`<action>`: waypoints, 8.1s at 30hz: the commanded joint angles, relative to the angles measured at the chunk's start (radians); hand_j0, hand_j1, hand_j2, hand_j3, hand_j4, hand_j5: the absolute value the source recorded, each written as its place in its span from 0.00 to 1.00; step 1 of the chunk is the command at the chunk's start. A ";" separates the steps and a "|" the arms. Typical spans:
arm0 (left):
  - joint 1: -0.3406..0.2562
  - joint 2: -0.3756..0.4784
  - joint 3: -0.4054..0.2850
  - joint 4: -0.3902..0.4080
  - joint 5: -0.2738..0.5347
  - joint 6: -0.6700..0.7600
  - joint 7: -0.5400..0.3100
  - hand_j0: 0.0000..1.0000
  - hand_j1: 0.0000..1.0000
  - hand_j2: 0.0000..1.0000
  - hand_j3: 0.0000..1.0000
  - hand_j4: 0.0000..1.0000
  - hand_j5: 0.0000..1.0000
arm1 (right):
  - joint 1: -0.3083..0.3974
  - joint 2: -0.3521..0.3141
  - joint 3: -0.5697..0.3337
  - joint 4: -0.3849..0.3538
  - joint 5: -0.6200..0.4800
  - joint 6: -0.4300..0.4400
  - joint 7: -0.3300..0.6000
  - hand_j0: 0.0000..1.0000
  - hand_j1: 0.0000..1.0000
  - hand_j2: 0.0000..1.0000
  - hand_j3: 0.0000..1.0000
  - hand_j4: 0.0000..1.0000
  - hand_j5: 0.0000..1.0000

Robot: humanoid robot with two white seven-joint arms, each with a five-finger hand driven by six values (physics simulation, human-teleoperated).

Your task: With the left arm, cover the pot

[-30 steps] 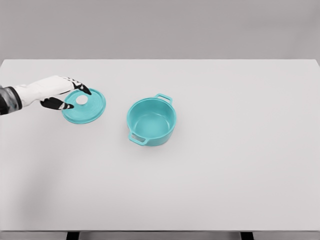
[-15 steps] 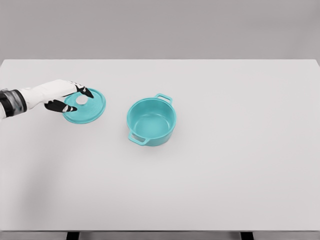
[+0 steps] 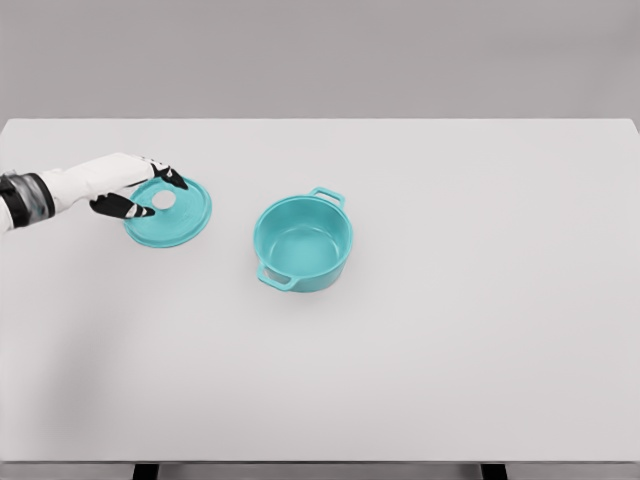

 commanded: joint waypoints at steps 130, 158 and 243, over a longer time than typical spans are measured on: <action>-0.038 -0.059 -0.289 -0.436 0.061 0.002 0.046 0.50 0.50 0.50 0.50 0.50 0.50 | 0.000 0.000 0.000 0.000 0.000 0.000 0.000 1.00 1.00 1.00 1.00 1.00 1.00; -0.043 -0.116 -0.289 -0.369 0.040 0.002 0.046 0.51 0.51 0.51 0.51 0.51 0.51 | 0.000 0.000 0.000 0.000 -0.001 0.000 0.000 1.00 1.00 1.00 1.00 1.00 1.00; -0.058 -0.098 -0.227 -0.346 0.055 0.002 0.046 0.69 0.69 0.69 0.69 0.69 0.69 | 0.000 0.000 0.000 0.000 -0.001 0.000 0.000 1.00 1.00 1.00 1.00 1.00 1.00</action>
